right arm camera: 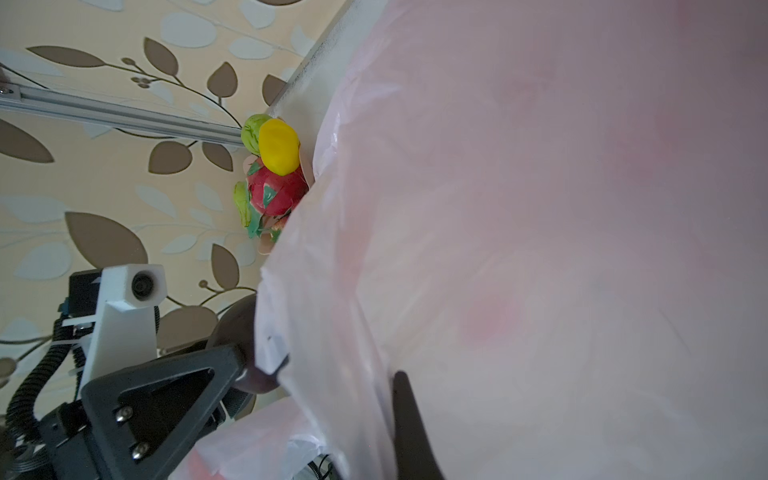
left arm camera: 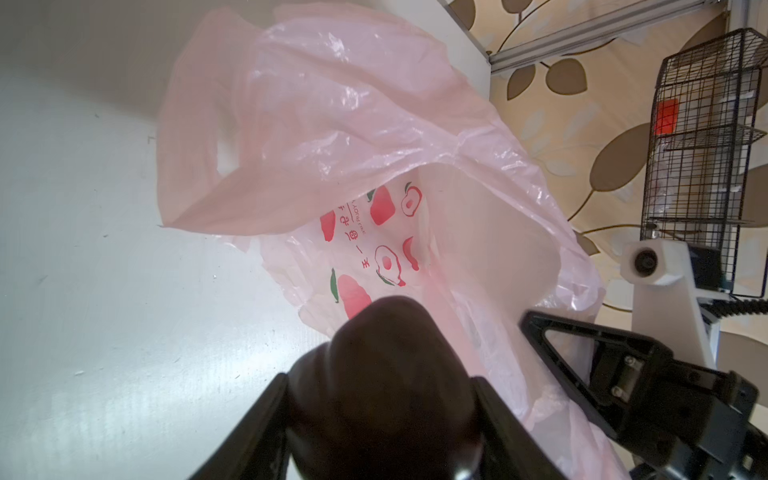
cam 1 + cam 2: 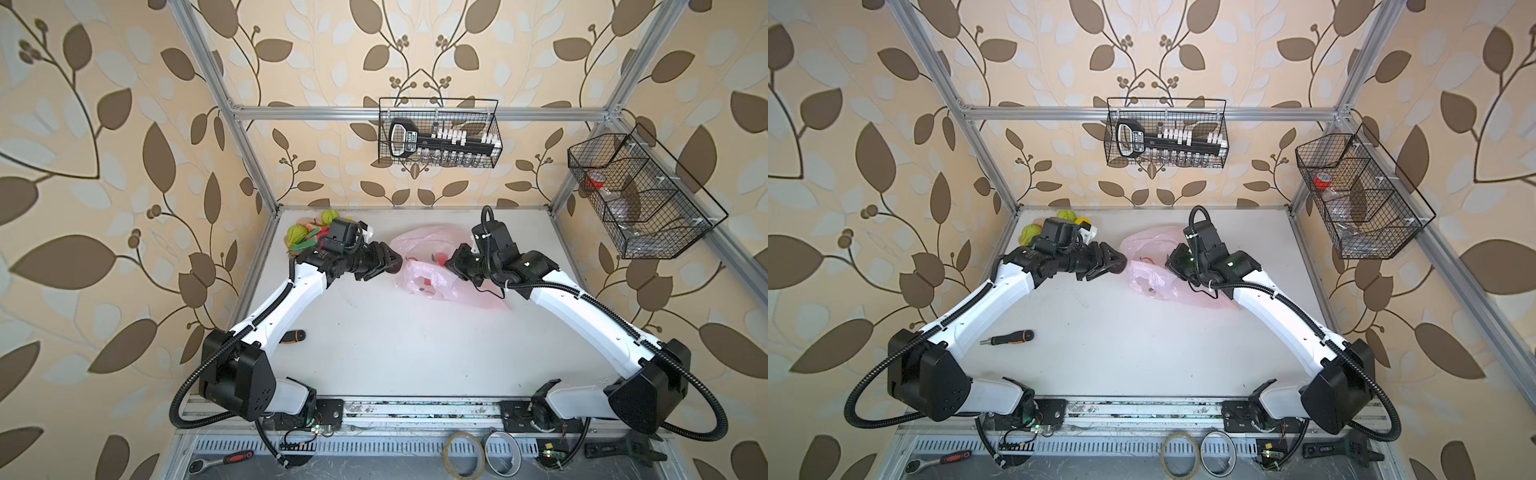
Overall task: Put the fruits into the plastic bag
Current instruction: 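Lift the plum with the left gripper and carry it toward the bag, then lower the plum into the bag opening held by the right gripper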
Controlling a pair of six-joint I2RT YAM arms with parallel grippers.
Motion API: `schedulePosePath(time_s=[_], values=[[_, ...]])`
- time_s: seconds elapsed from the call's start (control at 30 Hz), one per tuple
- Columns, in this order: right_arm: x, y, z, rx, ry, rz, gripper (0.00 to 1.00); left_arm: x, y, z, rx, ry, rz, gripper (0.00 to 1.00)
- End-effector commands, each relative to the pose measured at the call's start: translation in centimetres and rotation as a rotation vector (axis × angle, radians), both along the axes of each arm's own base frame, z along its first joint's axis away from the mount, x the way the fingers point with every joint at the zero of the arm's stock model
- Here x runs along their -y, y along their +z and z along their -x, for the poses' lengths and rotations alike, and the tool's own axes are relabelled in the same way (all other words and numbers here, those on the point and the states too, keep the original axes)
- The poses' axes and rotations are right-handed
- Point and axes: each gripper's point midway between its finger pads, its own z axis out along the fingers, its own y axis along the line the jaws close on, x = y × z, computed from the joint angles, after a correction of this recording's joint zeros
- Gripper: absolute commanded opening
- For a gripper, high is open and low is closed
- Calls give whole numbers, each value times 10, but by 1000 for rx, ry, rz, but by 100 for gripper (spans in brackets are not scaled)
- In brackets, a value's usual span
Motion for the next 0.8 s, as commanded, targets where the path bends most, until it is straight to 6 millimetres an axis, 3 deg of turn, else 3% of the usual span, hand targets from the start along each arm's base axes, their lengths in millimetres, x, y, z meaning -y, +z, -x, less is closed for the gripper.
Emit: schedulePosePath(time_s=[0.0,0.1,0.13,0.2,0.43,0.77], values=[[-3,-7,3,-16,2,0,0,17,13,-6,48,-34,64,34],[-4,-7,3,-19,2,-2,0,29,16,-6,67,-68,81,34],[-5,-7,3,-18,2,-4,0,36,3,-8,37,-82,76,34],[-5,-6,4,-18,1,-6,0,45,-4,-6,31,-108,76,33],[-6,-6,4,-17,-1,-14,0,74,-15,10,110,-231,16,32],[-6,-6,2,-21,-9,-23,0,93,-45,42,267,-371,-141,32]])
